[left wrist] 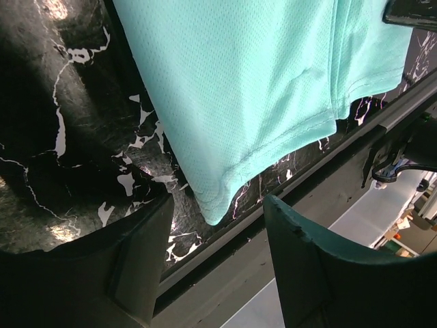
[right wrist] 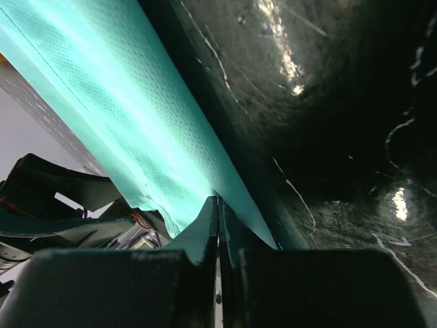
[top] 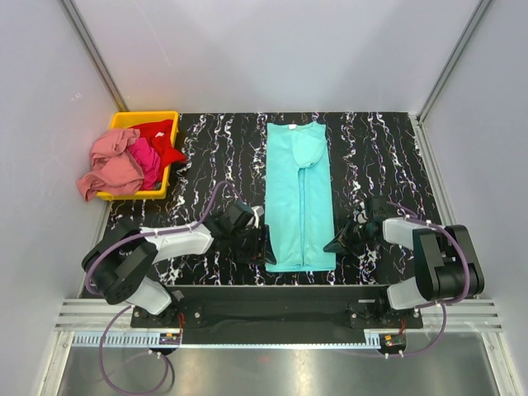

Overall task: Fold and stack the t-shirts
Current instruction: Fold the tshirt

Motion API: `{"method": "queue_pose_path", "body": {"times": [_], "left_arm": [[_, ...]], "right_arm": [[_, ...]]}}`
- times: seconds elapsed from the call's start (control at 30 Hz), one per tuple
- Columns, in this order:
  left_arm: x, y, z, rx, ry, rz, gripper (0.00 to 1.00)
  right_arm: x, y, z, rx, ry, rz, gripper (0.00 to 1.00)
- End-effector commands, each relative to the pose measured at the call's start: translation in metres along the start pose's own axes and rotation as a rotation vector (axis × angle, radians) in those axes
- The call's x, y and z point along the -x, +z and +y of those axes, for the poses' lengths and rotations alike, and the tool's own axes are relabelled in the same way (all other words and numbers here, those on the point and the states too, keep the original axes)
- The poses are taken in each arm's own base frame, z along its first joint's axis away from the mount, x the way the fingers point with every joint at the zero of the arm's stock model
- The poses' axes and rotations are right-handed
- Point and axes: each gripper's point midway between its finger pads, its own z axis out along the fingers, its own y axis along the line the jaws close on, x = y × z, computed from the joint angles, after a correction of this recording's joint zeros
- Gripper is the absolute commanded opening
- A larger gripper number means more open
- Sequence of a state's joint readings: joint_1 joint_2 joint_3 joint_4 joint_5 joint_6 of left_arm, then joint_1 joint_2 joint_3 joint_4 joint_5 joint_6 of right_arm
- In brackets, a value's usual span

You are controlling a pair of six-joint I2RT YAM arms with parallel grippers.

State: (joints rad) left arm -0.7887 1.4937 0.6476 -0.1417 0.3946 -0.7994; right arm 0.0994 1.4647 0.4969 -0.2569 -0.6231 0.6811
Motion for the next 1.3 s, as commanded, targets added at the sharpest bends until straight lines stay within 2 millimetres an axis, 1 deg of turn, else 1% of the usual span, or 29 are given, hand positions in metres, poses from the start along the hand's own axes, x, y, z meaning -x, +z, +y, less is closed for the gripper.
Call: {"method": "queue_pose_path", "body": {"times": [0.0,0.03,0.07,0.1,0.13,0.17,0.2,0.23,0.27,0.33,0.37,0.4,0.5,0.6,0.7,0.97,1.13,1.23,1.27], "left_arm": [[-0.002,0.003,0.019,0.096,-0.003,-0.017,0.63],[0.0,-0.001,0.017,0.098,0.004,-0.023,0.61],[0.004,-0.003,0.018,0.119,0.011,-0.044,0.61],[0.001,-0.008,0.023,0.15,0.008,-0.037,0.61],[0.003,-0.012,0.022,0.155,0.018,-0.052,0.61],[0.003,-0.014,0.026,0.172,0.016,-0.06,0.61],[0.002,-0.015,0.029,0.184,0.015,-0.057,0.61],[0.0,-0.016,0.03,0.188,0.014,-0.055,0.61],[-0.005,-0.014,0.034,0.19,0.007,-0.038,0.61],[-0.006,-0.011,0.03,0.154,0.008,-0.036,0.61],[-0.013,-0.009,0.028,0.124,0.008,-0.01,0.61],[-0.011,-0.007,0.025,0.105,0.003,-0.021,0.61],[-0.012,-0.006,0.024,0.097,-0.008,-0.025,0.61],[-0.012,-0.004,0.023,0.089,-0.011,-0.023,0.6],[-0.01,-0.003,0.021,0.087,-0.014,-0.019,0.57],[-0.008,0.0,0.024,0.109,-0.03,-0.022,0.58],[-0.009,0.003,0.023,0.095,-0.046,-0.015,0.57],[-0.011,0.004,0.024,0.095,-0.045,-0.008,0.49],[-0.01,0.004,0.023,0.089,-0.043,-0.009,0.44]], "right_arm": [[0.006,0.002,-0.004,-0.027,-0.01,-0.039,0.0],[0.009,-0.003,0.002,-0.018,-0.02,-0.058,0.0],[0.007,-0.007,-0.001,-0.046,-0.005,-0.063,0.02],[0.012,-0.013,0.004,-0.052,-0.01,-0.088,0.06],[0.015,-0.021,0.01,-0.053,-0.015,-0.123,0.15],[0.013,-0.027,0.003,-0.1,0.003,-0.133,0.22],[0.013,-0.031,0.004,-0.106,0.005,-0.147,0.3],[0.015,-0.039,0.009,-0.105,-0.003,-0.177,0.34],[0.011,-0.042,0.003,-0.136,0.01,-0.173,0.35],[0.011,-0.046,0.0,-0.156,0.006,-0.191,0.38],[0.008,-0.046,-0.002,-0.161,0.009,-0.185,0.4],[0.005,-0.046,-0.007,-0.175,0.016,-0.181,0.41],[0.001,-0.046,-0.017,-0.21,0.023,-0.18,0.41],[0.0,-0.047,-0.017,-0.21,0.006,-0.176,0.41],[0.002,-0.048,-0.02,-0.231,0.009,-0.182,0.42],[-0.006,-0.047,-0.021,-0.232,0.025,-0.151,0.44],[-0.011,-0.047,-0.023,-0.237,0.033,-0.156,0.48],[-0.011,-0.046,-0.022,-0.239,0.034,-0.155,0.52],[-0.011,-0.046,-0.022,-0.237,0.031,-0.153,0.52]]}}
